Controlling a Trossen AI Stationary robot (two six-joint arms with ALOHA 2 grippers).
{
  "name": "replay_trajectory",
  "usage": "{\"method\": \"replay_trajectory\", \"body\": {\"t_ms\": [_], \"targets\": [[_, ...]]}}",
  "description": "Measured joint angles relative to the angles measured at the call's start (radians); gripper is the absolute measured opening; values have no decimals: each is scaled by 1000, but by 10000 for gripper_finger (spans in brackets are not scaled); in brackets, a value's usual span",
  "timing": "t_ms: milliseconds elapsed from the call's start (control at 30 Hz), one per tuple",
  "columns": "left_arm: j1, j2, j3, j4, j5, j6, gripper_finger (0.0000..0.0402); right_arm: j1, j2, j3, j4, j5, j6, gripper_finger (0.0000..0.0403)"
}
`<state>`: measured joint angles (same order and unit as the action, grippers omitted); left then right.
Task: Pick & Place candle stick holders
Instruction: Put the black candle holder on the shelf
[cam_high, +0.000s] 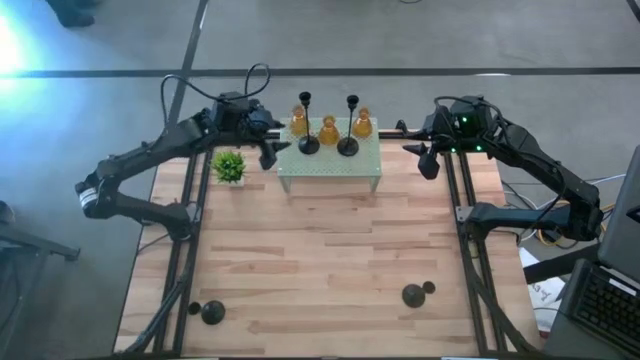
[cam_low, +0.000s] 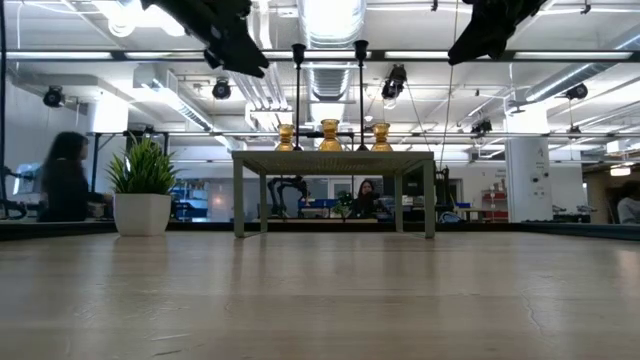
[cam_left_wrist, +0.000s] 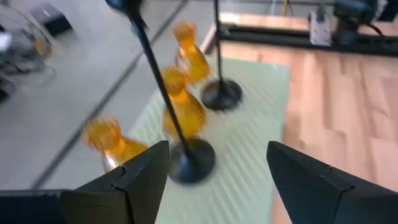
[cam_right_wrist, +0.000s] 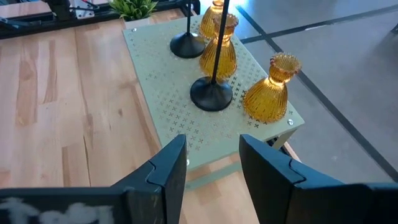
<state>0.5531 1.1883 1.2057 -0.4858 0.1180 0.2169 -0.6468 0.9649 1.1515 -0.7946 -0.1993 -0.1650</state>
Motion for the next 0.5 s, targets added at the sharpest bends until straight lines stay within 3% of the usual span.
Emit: {"method": "replay_trajectory", "body": {"t_ms": [233, 500], "targets": [[-63, -113, 0, -204, 1, -62, 268, 0, 0, 0, -19, 0, 4, 133], [-278, -245, -54, -330, -67, -226, 268, 0, 0, 0, -18, -2, 8, 123]]}}
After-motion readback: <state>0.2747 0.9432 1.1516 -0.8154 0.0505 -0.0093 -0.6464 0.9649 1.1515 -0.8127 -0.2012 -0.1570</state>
